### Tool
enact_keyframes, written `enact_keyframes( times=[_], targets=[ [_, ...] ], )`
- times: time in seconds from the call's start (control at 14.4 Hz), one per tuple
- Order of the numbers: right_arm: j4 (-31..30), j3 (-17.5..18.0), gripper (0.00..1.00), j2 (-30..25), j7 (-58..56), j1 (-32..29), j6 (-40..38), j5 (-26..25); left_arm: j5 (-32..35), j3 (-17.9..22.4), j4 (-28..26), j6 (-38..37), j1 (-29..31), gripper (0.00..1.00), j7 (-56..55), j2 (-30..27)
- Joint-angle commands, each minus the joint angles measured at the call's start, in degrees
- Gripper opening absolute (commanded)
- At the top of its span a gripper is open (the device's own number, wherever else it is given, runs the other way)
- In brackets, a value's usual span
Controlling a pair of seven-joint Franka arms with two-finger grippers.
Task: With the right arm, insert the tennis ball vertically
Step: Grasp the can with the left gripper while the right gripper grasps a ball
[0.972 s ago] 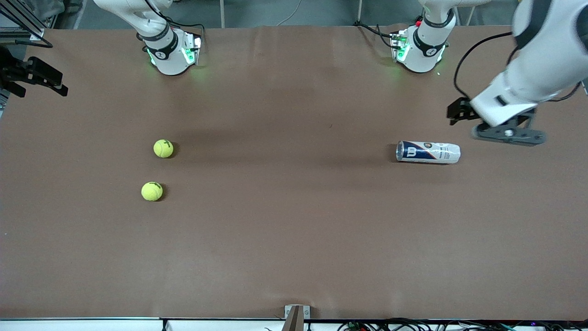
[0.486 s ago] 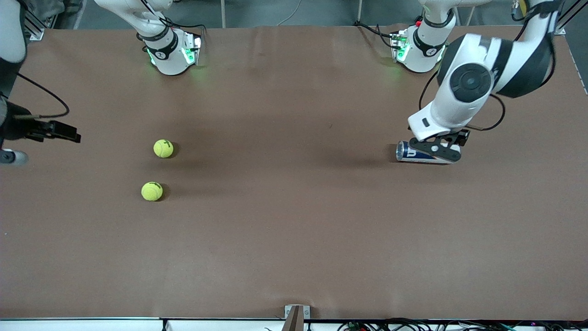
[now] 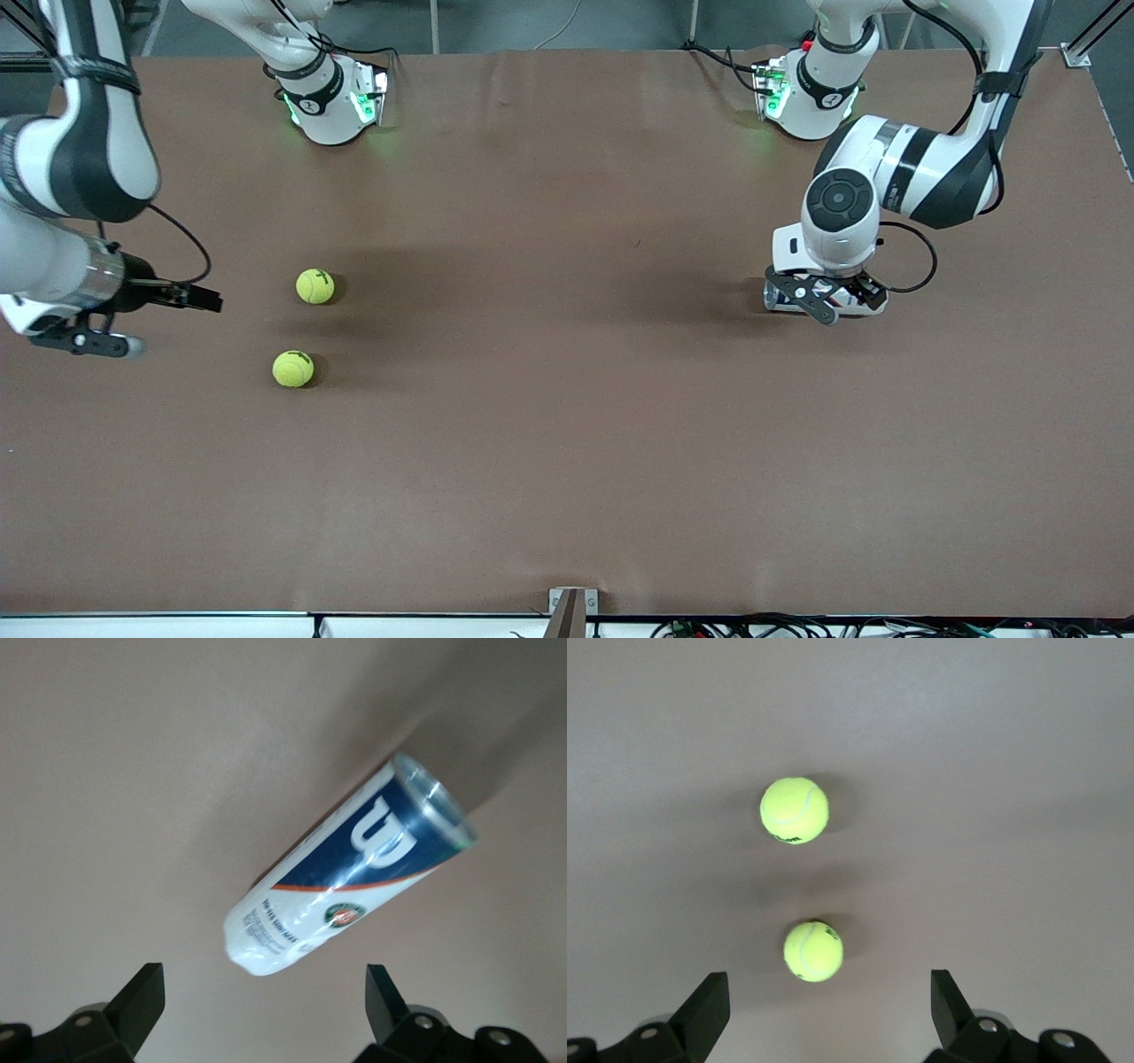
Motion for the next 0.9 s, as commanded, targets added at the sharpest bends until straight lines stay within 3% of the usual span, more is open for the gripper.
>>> enact_keyframes(
  times=[0.0, 0.21, 0.42, 0.62, 0.83],
  targets=[
    [-12.51, 0.20, 1.00, -4.29, 1.87, 0.46, 10.34, 2.44, 6.55, -0.55, -3.61, 4.12, 0.73, 1.00, 5.26, -0.80],
    [-21.23, 0.20, 1.00, -4.21, 1.87, 0.99, 20.72, 3.24, 7.26, -0.46, -5.99, 6.24, 1.96, 1.00, 7.73, 0.26],
    [-29.49, 0.28, 1.00, -4.12, 1.87, 2.13, 31.02, 3.33, 13.57, -0.46, -6.17, 6.24, 1.96, 0.99, 9.67, 2.88],
    [-33.55, 0.28, 1.00, -4.03, 1.87, 3.79, 35.78, 6.40, 19.29, -0.55, -6.96, 6.59, 1.96, 1.00, 9.59, 5.62],
    [-36.80, 0.20, 1.00, -3.68, 1.87, 5.03, 41.75, 6.58, 19.66, -0.46, -8.28, 6.77, 2.05, 1.00, 9.67, 5.80]
  ],
)
